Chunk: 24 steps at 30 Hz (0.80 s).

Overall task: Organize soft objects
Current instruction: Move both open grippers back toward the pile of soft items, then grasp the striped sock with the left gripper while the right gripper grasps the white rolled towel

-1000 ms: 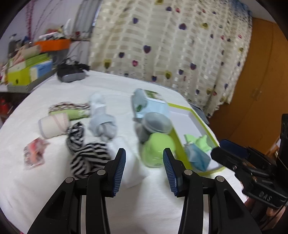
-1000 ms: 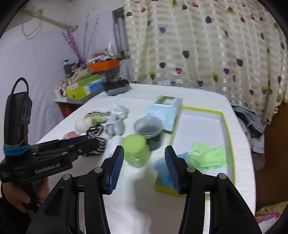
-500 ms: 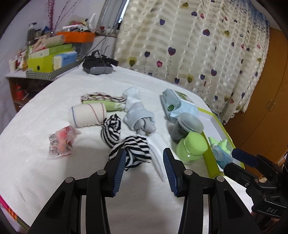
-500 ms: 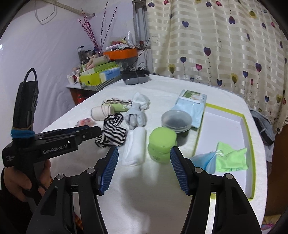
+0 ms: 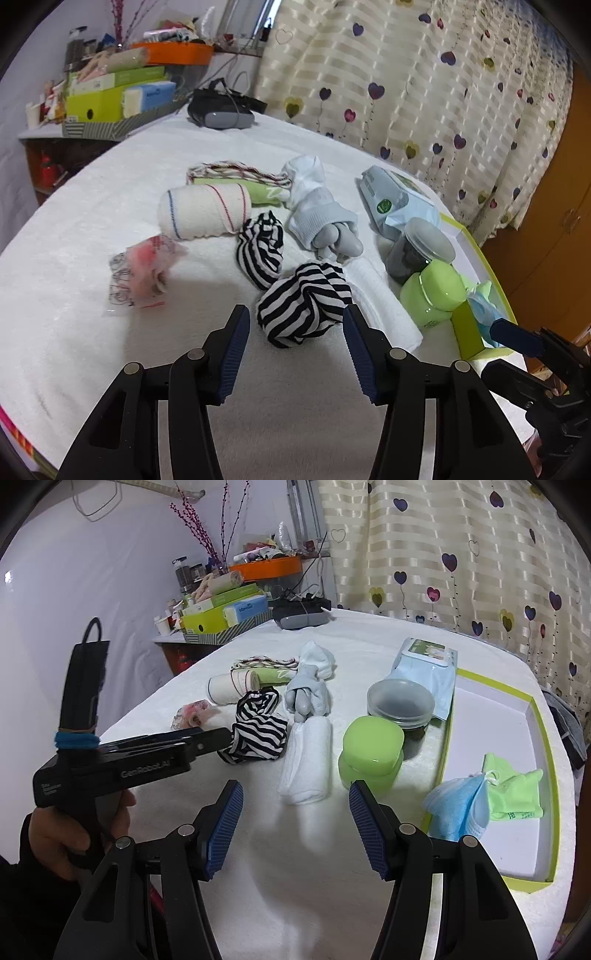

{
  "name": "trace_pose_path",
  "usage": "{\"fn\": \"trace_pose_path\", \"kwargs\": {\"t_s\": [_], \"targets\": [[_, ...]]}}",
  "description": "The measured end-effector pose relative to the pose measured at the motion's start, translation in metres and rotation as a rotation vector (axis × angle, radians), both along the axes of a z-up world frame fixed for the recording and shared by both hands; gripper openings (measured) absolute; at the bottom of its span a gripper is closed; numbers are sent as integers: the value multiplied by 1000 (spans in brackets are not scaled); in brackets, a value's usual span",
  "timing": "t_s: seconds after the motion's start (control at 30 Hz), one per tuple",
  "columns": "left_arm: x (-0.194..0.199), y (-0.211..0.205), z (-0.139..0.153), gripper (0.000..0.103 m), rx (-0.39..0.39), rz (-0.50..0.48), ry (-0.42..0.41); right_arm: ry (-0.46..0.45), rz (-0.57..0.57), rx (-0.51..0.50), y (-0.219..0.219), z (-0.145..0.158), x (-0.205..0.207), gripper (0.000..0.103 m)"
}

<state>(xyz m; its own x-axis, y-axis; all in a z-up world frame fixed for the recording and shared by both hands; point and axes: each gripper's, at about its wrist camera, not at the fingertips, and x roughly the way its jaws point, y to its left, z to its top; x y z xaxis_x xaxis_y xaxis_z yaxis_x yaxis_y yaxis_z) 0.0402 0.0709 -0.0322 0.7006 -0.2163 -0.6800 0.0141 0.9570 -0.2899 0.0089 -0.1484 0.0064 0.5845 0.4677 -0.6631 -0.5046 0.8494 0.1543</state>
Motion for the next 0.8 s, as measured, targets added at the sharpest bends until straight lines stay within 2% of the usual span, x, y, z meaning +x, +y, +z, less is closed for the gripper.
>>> {"fn": "trace_pose_path", "kwargs": {"t_s": [0.37, 0.5, 0.53, 0.57, 0.63, 0.73, 0.8], "targets": [[31, -13, -17, 57, 27, -12, 54, 52, 13, 7, 6, -14, 11, 61], [38, -15, -23, 57, 9, -10, 60, 66, 9, 6, 5, -18, 14, 61], [39, -15, -24, 54, -1, -10, 60, 70, 7, 8, 5, -19, 14, 61], [39, -15, -25, 42, -6, -11, 60, 76, 5, 14, 5, -20, 15, 61], [39, -14, -27, 26, -3, -13, 66, 92, 4, 18, 6, -24, 17, 61], [37, -12, -26, 17, -6, -15, 61, 122, -13, 12, 7, -33, 23, 61], [34, -11, -25, 16, -6, -15, 53, 142, -22, 17, 7, -38, 27, 61]]}}
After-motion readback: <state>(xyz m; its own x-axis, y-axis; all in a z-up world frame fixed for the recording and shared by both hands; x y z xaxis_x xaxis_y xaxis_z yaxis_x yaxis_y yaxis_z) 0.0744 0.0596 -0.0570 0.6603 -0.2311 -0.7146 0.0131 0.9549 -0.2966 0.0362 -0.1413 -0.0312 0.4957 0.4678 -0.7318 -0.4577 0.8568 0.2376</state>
